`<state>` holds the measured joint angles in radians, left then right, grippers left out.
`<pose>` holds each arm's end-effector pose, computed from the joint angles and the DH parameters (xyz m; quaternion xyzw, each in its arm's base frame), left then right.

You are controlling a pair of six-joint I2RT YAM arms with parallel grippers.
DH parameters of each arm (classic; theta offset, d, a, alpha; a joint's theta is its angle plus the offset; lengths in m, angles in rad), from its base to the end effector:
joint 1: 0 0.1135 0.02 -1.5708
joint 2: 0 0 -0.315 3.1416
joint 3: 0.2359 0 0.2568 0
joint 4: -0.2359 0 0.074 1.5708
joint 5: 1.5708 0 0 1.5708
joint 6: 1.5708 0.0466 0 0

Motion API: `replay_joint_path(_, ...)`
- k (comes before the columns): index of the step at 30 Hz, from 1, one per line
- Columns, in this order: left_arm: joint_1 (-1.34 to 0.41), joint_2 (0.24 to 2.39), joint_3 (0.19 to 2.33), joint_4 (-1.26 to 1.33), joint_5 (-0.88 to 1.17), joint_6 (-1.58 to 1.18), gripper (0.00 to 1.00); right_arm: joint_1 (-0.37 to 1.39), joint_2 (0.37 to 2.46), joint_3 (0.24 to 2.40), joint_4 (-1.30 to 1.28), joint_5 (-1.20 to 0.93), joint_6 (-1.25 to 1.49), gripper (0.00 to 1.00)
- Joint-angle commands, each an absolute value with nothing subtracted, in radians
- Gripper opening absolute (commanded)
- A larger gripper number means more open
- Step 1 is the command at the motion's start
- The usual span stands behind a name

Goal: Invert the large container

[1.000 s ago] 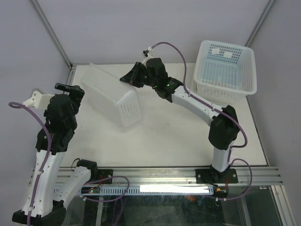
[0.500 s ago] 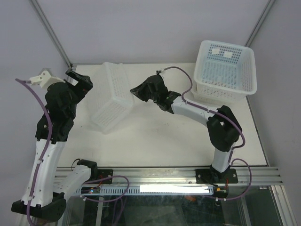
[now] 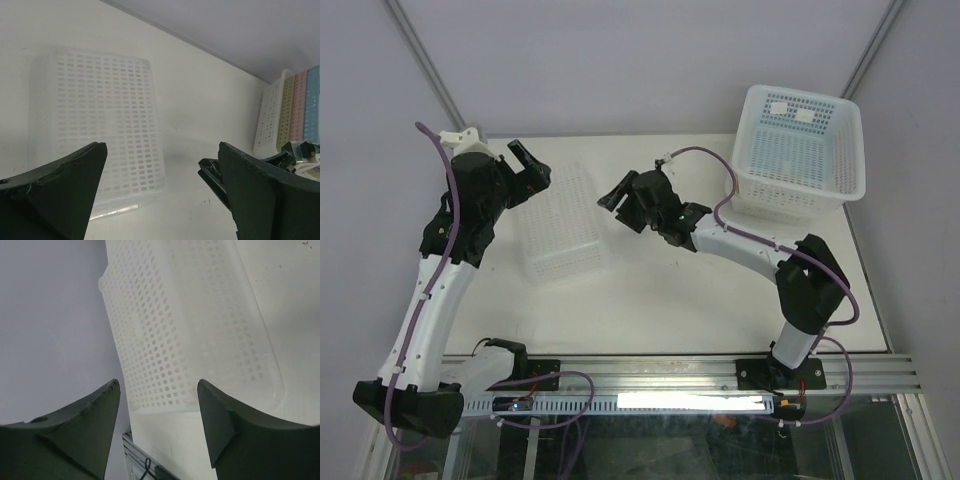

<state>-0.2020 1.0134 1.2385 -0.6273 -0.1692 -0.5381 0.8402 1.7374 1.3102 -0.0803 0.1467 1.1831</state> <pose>0.1914 -0.0312 0.4481 -0.1850 0.8116 -0.1331 0.5379 0.2916 0.3152 0.3169 0.1833 0.8407 0.3951 0.3218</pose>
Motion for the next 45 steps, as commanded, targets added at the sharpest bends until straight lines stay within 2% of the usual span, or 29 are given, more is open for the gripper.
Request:
replay_joint_path(1,-0.203,1.054,1.291,-0.601,-0.088,-0.471,0.99,0.855,1.651,1.282,-0.150,0.207,1.075,0.68)
replay_joint_path(6,-0.227,1.098,1.311,-0.673,-0.112,-0.423,0.99,0.914,1.565,1.244,-0.311,0.252,0.903,0.68)
replay_joint_path(8,-0.315,1.116,1.308,-0.723,-0.273,-0.412,0.99,0.962,1.515,1.199,-0.386,0.311,0.851,0.68)
replay_joint_path(11,-0.535,1.184,1.292,-0.805,-0.553,-0.442,0.99,1.014,1.433,1.095,-0.484,0.376,0.852,0.69)
replay_joint_path(16,-0.655,1.326,1.265,-0.924,-0.730,-0.585,0.99,1.039,1.276,0.937,-0.638,0.454,0.980,0.72)
replay_joint_path(19,-0.706,1.412,1.252,-0.931,-0.710,-0.667,0.96,1.045,1.209,0.901,-0.724,0.516,1.034,0.76)
replay_joint_path(26,-0.788,1.565,1.306,-0.912,-0.728,-0.813,0.73,1.048,1.101,0.858,-0.784,0.593,1.060,0.77)
replay_joint_path(36,-0.786,1.641,1.289,-0.875,-0.751,-0.866,0.49,1.048,1.120,0.876,-0.797,0.618,1.017,0.77)
replay_joint_path(45,-0.606,1.547,1.165,-0.814,-0.679,-0.712,0.46,1.048,1.082,0.856,-0.784,0.639,0.989,0.77)
